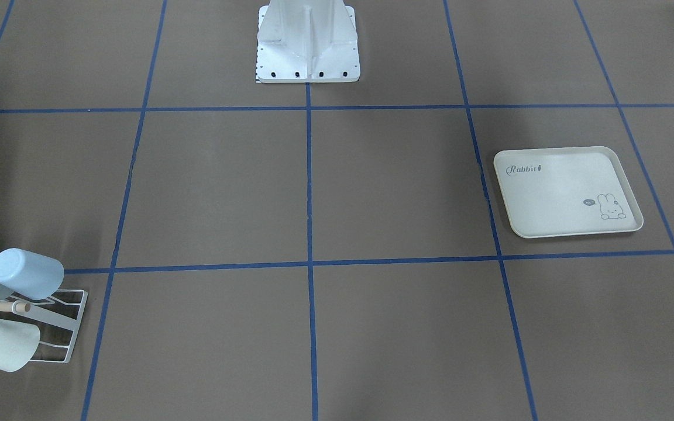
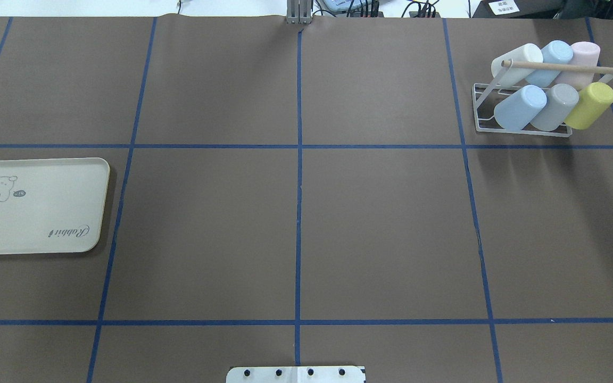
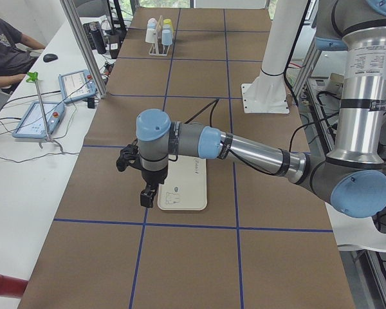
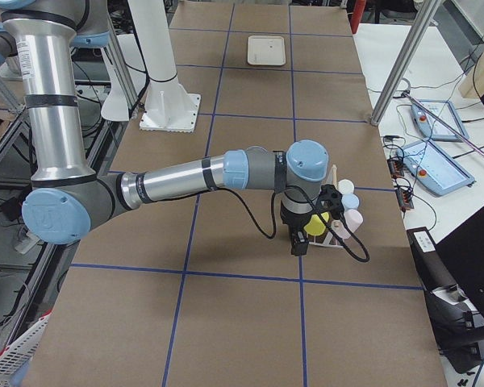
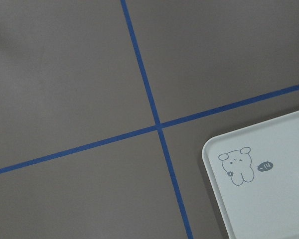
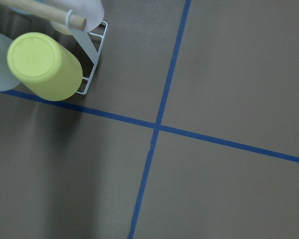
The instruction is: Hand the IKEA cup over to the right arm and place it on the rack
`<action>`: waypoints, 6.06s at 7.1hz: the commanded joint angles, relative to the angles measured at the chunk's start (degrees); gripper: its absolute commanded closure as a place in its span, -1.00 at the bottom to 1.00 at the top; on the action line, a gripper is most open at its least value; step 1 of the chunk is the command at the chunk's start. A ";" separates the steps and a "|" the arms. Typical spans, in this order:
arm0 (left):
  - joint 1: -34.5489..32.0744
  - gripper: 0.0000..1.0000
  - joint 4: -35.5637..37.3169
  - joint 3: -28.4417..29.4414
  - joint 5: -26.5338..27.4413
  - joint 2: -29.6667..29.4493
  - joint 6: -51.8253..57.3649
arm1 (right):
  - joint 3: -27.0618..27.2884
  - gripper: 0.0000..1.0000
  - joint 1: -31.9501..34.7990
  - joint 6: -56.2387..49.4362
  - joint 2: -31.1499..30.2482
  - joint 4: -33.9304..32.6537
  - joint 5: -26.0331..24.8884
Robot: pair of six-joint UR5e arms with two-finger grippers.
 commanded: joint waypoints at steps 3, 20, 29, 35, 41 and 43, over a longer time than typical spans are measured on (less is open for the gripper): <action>-0.08 -1.00 -7.21 11.16 -0.02 0.84 -0.45 | -1.11 -1.00 -0.03 -0.01 -2.08 -0.01 2.53; 5.02 -1.00 -13.10 1.50 -3.27 5.23 -21.99 | -3.40 -1.00 1.03 3.05 -5.24 6.90 6.32; 5.02 -1.00 -13.19 1.59 -3.27 5.85 -21.99 | -3.40 -1.00 1.03 11.50 -7.80 13.44 6.58; 5.10 -1.00 -13.37 1.59 -3.27 6.73 -21.99 | -3.40 -1.00 1.03 11.59 -7.18 7.46 3.59; 5.10 -1.00 -13.28 1.59 -3.27 6.82 -21.99 | -3.31 -1.00 1.03 11.59 -7.01 7.46 3.59; 5.10 -1.00 -13.28 1.59 -3.27 6.82 -21.99 | -3.31 -1.00 1.03 11.59 -7.01 7.46 3.59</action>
